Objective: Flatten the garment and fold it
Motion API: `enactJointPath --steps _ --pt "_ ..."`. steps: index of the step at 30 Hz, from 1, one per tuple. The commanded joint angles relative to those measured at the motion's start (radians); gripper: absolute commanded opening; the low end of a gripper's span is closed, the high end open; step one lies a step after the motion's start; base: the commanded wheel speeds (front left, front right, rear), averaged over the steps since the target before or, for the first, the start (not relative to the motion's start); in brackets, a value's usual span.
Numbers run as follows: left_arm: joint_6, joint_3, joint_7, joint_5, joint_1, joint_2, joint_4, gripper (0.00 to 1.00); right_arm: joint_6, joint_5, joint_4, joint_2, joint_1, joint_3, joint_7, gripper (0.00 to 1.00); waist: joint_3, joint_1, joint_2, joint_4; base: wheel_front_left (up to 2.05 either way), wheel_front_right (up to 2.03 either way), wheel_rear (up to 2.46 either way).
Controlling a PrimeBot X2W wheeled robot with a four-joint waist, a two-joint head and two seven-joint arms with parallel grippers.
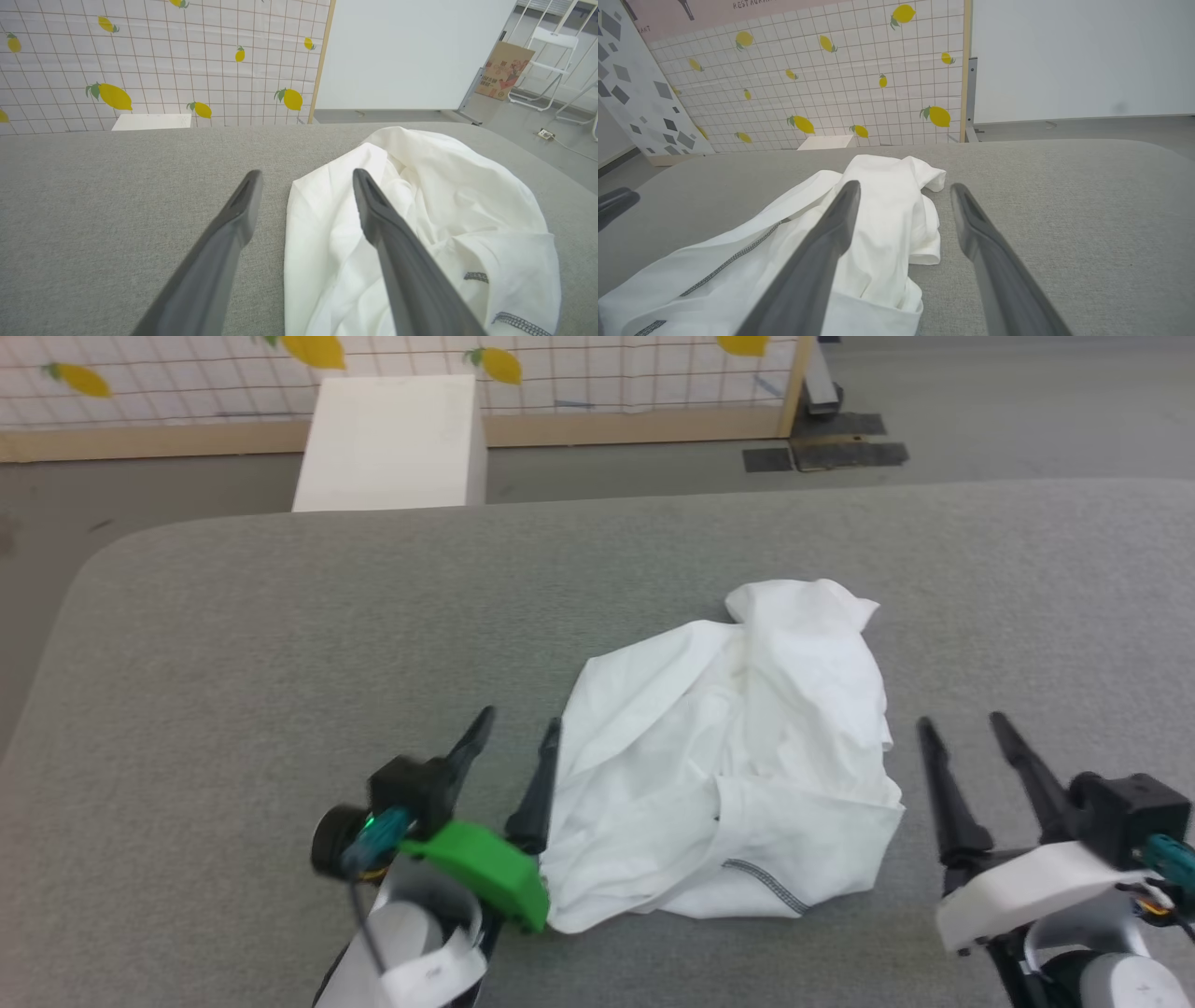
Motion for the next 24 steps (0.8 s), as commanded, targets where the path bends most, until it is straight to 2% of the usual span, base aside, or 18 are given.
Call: enactJointPath --steps 1,8,11,17,21,22,23,24 --pt "-0.002 -0.018 0.026 0.018 -0.042 0.001 0.018 1.0 -0.002 0.005 0.003 0.003 0.008 -0.015 -0.026 1.0 0.019 0.0 -0.0001 -0.04 0.0 0.0 0.0" --pt "-0.003 -0.129 0.217 0.041 -0.225 0.0 0.156 1.0 -0.002 0.02 0.052 0.003 0.003 -0.043 -0.089 1.0 0.062 0.0 -0.0001 -0.104 0.0 0.0 0.0" --pt "0.002 -0.151 0.313 -0.003 -0.285 0.0 0.207 1.0 -0.002 0.029 0.068 0.003 -0.007 -0.028 -0.099 1.0 0.076 0.0 -0.0001 -0.128 0.0 0.0 0.0" --pt "0.085 -0.186 0.511 0.008 -0.387 0.0 0.3 1.0 -0.002 0.052 0.096 0.003 -0.028 0.0 -0.121 1.0 0.097 0.0 -0.0001 -0.16 0.0 0.0 0.0" --pt "0.108 -0.178 0.582 -0.007 -0.416 0.0 0.331 1.0 -0.002 0.059 0.111 0.003 -0.038 0.004 -0.13 1.0 0.104 0.0 -0.0001 -0.166 0.0 0.0 0.0" --pt "0.115 -0.171 0.578 -0.011 -0.422 0.0 0.328 0.46 -0.002 0.062 0.114 0.003 -0.041 0.005 -0.133 1.0 0.106 0.0 -0.0001 -0.165 0.0 0.0 0.0" --pt "0.121 -0.162 0.563 -0.014 -0.427 0.002 0.321 0.0 -0.002 0.067 0.116 0.003 -0.043 0.005 -0.134 1.0 0.107 0.0 -0.0001 -0.163 0.0 0.0 0.0" --pt "0.126 -0.148 0.54 -0.023 -0.429 0.004 0.313 0.0 -0.002 0.072 0.119 0.003 -0.045 0.004 -0.137 1.0 0.108 0.0 -0.0001 -0.159 0.0 0.0 0.0"
